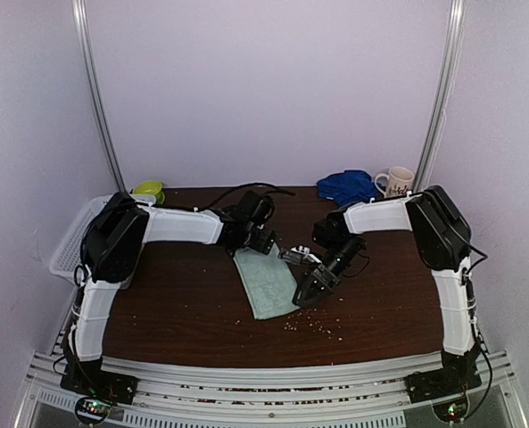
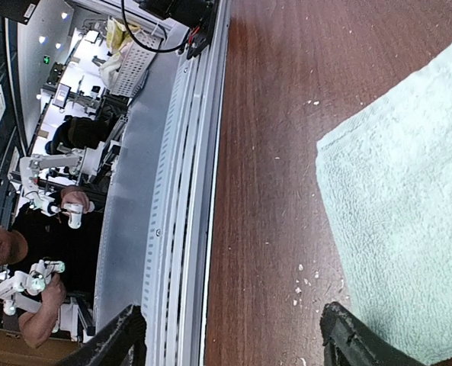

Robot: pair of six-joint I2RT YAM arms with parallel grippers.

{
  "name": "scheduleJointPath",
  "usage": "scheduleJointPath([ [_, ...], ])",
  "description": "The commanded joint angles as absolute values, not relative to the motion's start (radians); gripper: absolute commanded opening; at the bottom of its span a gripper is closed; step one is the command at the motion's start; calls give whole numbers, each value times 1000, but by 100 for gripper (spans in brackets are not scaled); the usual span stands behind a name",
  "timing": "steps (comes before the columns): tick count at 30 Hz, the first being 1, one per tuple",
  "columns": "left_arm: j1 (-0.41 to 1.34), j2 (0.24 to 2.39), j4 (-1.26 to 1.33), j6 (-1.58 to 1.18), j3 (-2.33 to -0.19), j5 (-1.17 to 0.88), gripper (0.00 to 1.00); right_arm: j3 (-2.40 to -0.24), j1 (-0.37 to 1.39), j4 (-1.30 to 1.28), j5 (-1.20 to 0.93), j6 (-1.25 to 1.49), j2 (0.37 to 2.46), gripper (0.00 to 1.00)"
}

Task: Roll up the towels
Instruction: Adjust the towel at the center of the board.

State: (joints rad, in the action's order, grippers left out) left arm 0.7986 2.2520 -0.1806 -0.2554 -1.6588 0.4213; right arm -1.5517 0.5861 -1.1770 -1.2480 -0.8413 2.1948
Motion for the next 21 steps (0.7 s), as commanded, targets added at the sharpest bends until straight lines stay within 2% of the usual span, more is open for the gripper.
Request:
scheduleJointPath([
  [1,799,2271,-149,-230,-1699,370,88,-1563,584,-1322,-1309,-968,2242,79],
  [6,801,2315,-159,-225,-1723,356,88,-1548,576,-1240,-1303,-881,2266,80],
  [13,802,2371,-185,-235,-1753,357,88,-1456,555,-938,-1245,-555,2256,80],
  [21,804,2412,-187,-234,-1772,362,88,-1447,551,-932,-1200,-528,2240,81],
])
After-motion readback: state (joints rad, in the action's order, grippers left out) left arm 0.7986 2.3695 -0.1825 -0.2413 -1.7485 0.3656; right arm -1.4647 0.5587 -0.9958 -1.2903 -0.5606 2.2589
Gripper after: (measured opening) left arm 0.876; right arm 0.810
